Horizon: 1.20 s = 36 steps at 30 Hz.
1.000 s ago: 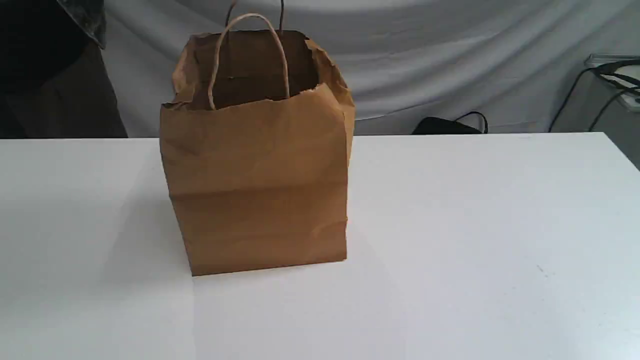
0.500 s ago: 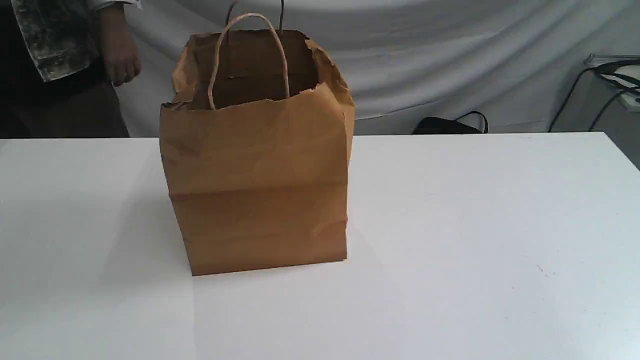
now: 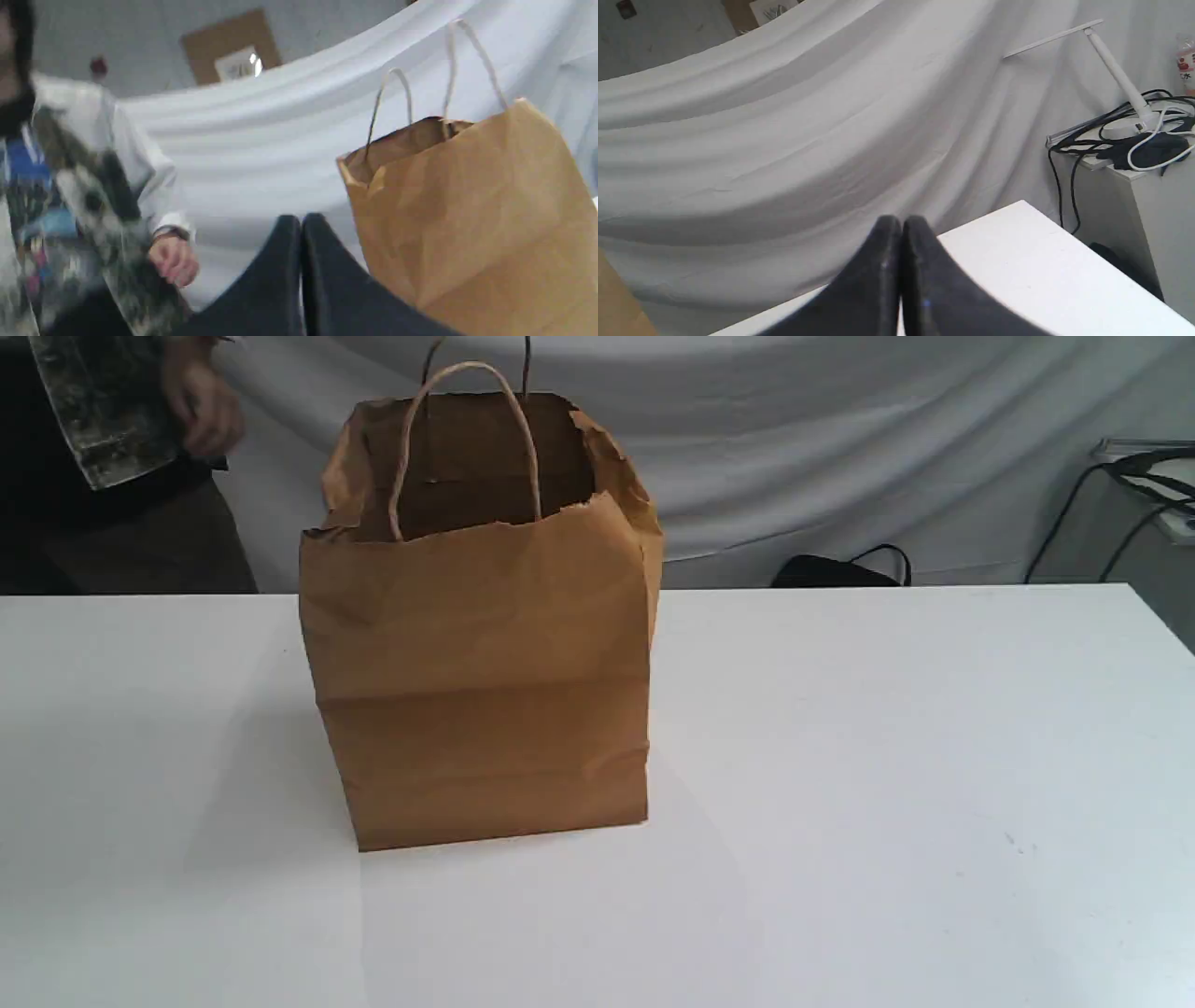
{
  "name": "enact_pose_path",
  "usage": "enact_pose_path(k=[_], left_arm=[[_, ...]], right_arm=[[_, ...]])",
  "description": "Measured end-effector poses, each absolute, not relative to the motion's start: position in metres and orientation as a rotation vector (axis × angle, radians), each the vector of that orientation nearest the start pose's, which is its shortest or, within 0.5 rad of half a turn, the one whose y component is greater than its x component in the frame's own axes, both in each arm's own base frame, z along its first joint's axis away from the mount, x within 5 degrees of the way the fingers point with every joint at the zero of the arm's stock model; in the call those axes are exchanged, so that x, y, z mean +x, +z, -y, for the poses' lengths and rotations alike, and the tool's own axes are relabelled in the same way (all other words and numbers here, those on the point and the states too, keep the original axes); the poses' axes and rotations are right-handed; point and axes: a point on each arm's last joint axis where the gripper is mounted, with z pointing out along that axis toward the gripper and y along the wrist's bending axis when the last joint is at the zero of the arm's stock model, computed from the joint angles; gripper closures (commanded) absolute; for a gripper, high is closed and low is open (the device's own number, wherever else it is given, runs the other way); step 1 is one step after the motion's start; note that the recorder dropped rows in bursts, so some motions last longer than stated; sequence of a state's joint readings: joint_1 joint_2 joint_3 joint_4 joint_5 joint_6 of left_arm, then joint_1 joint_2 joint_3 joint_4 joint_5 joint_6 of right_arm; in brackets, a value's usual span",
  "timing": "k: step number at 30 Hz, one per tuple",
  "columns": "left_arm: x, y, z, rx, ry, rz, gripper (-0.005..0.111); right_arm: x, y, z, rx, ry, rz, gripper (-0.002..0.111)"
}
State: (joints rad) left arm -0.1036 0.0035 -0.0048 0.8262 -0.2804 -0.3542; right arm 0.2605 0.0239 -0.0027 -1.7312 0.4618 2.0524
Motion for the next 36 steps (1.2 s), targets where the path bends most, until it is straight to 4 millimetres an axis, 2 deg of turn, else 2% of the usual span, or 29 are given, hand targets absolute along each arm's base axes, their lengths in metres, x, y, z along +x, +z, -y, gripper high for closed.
enact_pose_path(k=[2,4,7,13,15,18,24,36], left_arm=[[0.047,0.233,0.029,0.594,0.181,-1.128,0.107],[0.046,0.234,0.029,0.578,0.162,-1.126,0.107],[0.049,0.234,0.02,0.405,0.08,-1.201,0.107],[0.055,0.223,0.005,-0.049,-0.228,-1.395,0.107],[0.055,0.22,0.005,-0.112,-0.29,-1.43,0.107],[0.056,0.216,0.006,-0.11,-0.288,-1.465,0.107],[0.056,0.208,0.007,0.0,-0.185,-1.559,0.107],[0.055,0.192,0.006,-0.014,-0.134,-1.729,0.107]], right_arm=[[0.057,0.219,0.026,0.403,0.138,-1.384,0.108],[0.057,0.219,0.026,0.403,0.138,-1.384,0.108],[0.057,0.219,0.026,0.403,0.138,-1.384,0.108],[0.057,0.219,0.026,0.403,0.138,-1.384,0.108],[0.057,0.219,0.026,0.403,0.138,-1.384,0.108],[0.057,0.219,0.026,0.403,0.138,-1.384,0.108],[0.057,0.219,0.026,0.403,0.138,-1.384,0.108],[0.057,0.219,0.026,0.403,0.138,-1.384,0.108]])
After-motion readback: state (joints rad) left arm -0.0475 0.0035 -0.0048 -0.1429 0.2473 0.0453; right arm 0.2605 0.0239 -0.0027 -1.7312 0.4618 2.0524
